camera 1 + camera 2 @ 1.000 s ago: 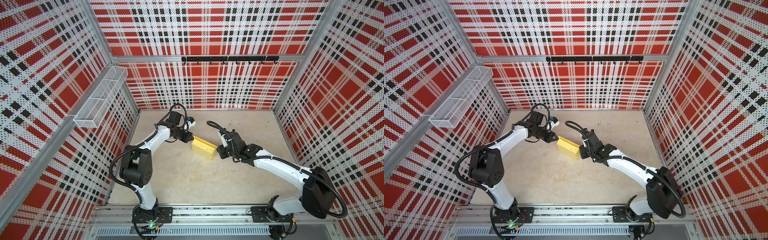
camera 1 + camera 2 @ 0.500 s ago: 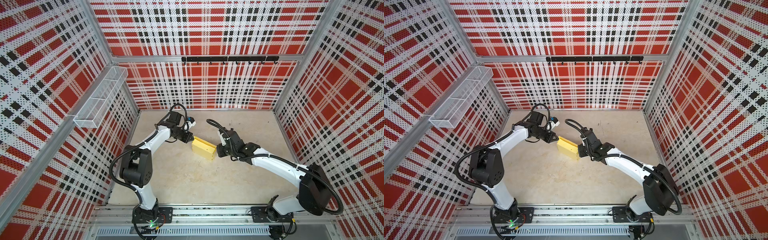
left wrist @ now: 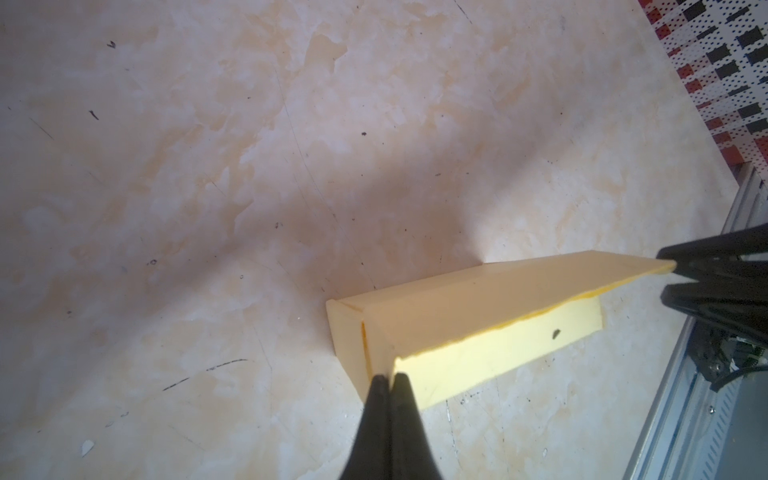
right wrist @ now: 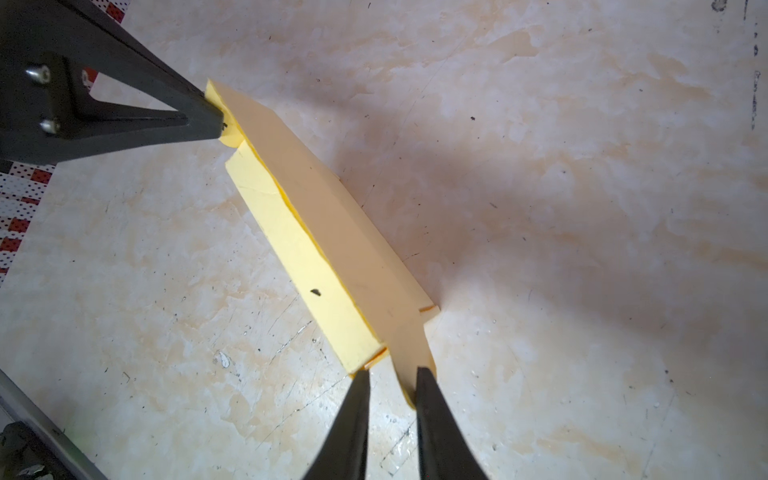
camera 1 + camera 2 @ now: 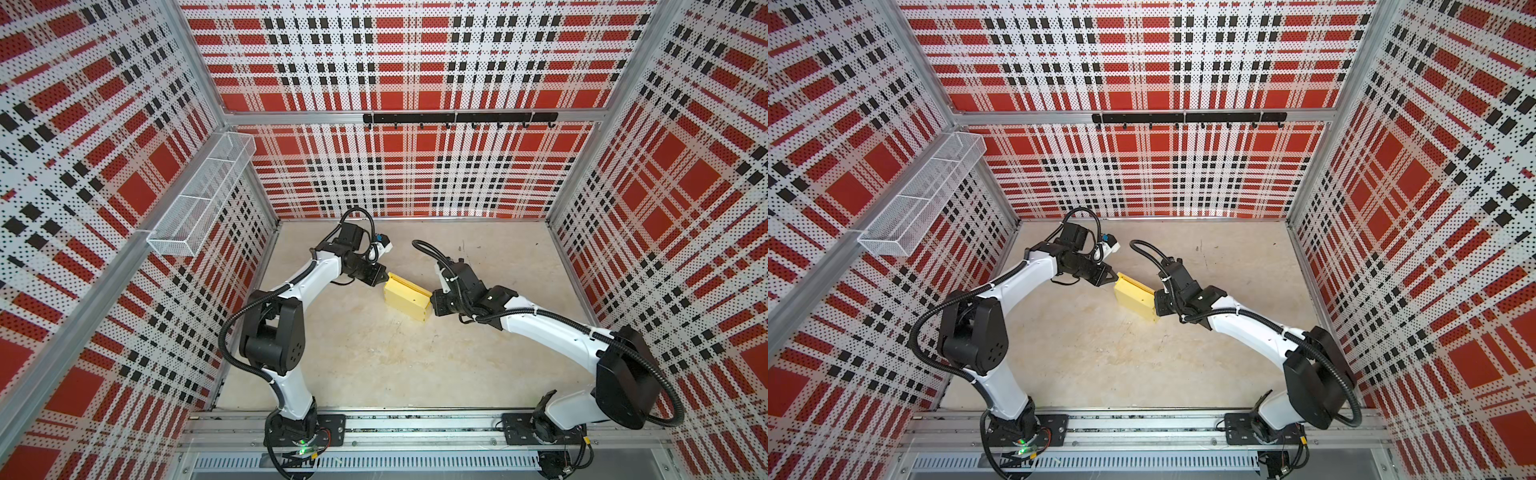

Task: Fold the paper box

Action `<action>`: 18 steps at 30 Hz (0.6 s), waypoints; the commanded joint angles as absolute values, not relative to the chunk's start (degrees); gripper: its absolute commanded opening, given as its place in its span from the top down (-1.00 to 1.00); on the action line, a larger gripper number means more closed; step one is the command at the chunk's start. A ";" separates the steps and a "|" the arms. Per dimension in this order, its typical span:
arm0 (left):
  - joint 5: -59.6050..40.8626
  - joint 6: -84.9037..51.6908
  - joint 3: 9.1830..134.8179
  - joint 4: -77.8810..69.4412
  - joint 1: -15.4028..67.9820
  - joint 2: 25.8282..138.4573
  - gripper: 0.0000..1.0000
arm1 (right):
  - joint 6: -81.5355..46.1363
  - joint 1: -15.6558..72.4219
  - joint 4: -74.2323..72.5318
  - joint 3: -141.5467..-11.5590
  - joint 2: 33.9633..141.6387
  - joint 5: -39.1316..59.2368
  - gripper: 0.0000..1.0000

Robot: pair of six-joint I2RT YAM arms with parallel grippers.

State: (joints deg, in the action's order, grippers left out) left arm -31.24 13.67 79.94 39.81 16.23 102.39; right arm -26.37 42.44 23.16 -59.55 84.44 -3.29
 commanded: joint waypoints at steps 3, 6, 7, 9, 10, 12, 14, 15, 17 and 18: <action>-31.75 12.83 79.17 39.20 16.65 101.52 0.96 | -27.95 42.80 22.78 -60.27 83.59 -4.15 0.69; -31.57 12.99 79.38 39.81 16.92 101.74 0.97 | -29.39 42.74 22.85 -60.80 83.91 -4.16 0.77; -31.45 13.01 79.28 39.69 16.94 101.40 0.96 | -29.77 42.80 22.41 -60.89 84.04 -3.43 0.77; -31.40 12.94 78.95 39.22 17.00 101.30 0.97 | -30.50 42.75 21.07 -60.78 84.34 -2.43 0.77; -31.46 12.76 78.93 39.02 17.01 101.48 0.96 | -30.87 42.80 20.66 -60.77 84.59 -2.30 0.77; -31.57 12.68 79.14 39.36 16.92 101.95 0.96 | -31.74 42.80 20.41 -60.92 85.12 -2.28 0.77; -31.40 12.83 79.26 39.60 16.96 101.65 0.97 | -32.85 42.85 20.15 -61.17 85.34 -1.57 0.77; -31.42 12.85 79.18 39.39 16.95 101.43 0.96 | -33.21 42.88 19.59 -61.04 85.43 -1.09 0.76; -31.53 12.67 79.00 39.13 16.97 101.55 0.97 | -33.56 42.89 18.94 -60.89 85.43 -0.79 0.74; -31.56 12.50 78.93 39.07 16.96 101.82 0.97 | -33.68 42.90 19.08 -60.86 85.51 -1.03 0.73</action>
State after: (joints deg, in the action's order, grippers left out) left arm -31.22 13.34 79.92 39.62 16.34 102.39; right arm -31.79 42.44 21.98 -59.55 84.86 -1.74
